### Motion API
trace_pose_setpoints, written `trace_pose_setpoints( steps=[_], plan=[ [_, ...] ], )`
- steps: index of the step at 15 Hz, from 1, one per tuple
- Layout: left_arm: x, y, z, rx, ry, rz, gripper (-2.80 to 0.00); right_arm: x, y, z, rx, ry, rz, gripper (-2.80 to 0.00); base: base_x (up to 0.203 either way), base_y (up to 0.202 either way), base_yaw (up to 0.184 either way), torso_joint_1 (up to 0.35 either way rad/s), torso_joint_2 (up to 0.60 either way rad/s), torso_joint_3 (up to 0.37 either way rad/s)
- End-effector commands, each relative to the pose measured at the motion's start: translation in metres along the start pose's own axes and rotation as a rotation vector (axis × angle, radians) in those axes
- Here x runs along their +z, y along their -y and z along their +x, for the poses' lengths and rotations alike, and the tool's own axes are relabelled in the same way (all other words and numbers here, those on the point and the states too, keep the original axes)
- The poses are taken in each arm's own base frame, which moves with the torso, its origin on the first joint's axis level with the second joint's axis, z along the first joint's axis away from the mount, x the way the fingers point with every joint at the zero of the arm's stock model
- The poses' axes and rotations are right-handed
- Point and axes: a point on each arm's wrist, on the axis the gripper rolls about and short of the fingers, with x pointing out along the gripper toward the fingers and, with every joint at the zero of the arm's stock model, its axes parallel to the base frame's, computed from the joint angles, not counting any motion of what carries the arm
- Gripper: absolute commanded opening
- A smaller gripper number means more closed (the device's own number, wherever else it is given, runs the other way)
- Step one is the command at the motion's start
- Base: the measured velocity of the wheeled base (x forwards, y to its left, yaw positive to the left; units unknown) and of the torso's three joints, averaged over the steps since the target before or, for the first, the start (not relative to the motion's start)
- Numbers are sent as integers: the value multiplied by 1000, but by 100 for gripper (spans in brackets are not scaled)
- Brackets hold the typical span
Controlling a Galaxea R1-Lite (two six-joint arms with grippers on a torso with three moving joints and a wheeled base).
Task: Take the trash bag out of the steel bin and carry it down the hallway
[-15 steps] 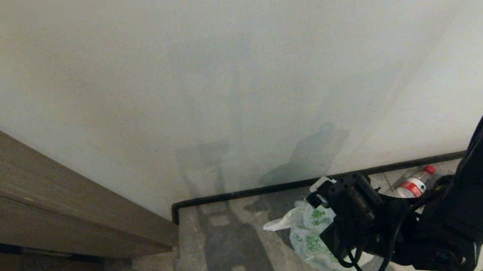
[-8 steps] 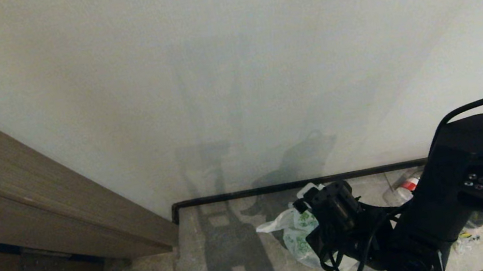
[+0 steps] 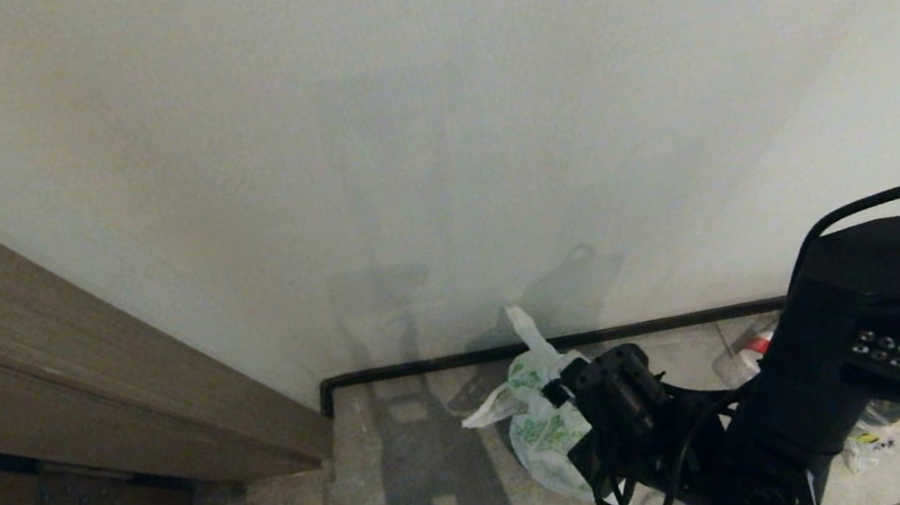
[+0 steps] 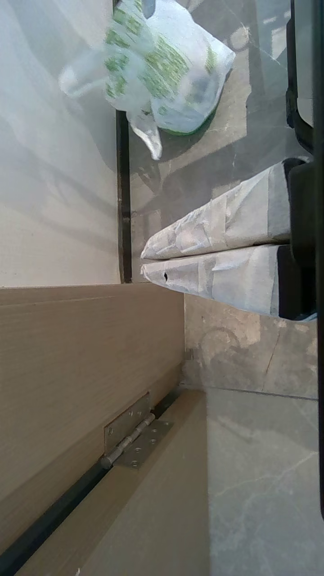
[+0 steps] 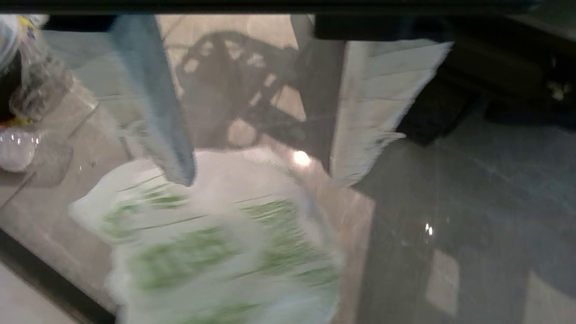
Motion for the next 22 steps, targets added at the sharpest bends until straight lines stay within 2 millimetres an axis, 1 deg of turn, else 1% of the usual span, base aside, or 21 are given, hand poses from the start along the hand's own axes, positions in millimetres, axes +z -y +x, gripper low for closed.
trace_pose_setpoints(
  steps=[1,3,4,5,6,10,14,16,18,20,22],
  plan=[
    [0,0,0,0,-1,-1,-280,11,7,-19,-4,40,24,0,0,0,0,0,0,0],
    [0,0,0,0,-1,-1,-280,24,21,-52,-2,89,90,0,0,0,0,0,0,0],
    [0,0,0,0,-1,0,-280,26,28,-69,-5,95,121,0,0,0,0,0,0,0],
    [0,0,0,0,-1,-1,-280,26,35,-87,-11,94,156,-280,0,0,0,0,0,0],
    [0,0,0,0,-1,-1,-280,25,45,-107,-19,93,192,-280,0,0,0,0,0,0],
    [0,0,0,0,-1,-1,-280,13,78,-175,-96,67,287,-280,0,0,0,0,0,0],
    [0,0,0,0,-1,-1,-280,-11,113,-239,-154,126,409,-280,0,0,0,0,0,0],
    [0,0,0,0,-1,-1,-280,-32,128,-275,-179,177,459,-280,0,0,0,0,0,0],
    [0,0,0,0,-1,0,-280,-57,137,-308,-203,232,502,-280,0,0,0,0,0,0],
    [0,0,0,0,-1,-1,-280,-92,135,-332,-227,260,516,-280,0,0,0,0,0,0],
    [0,0,0,0,-1,0,-280,-129,123,-347,-230,314,489,-280,0,0,0,0,0,0]
  ],
)
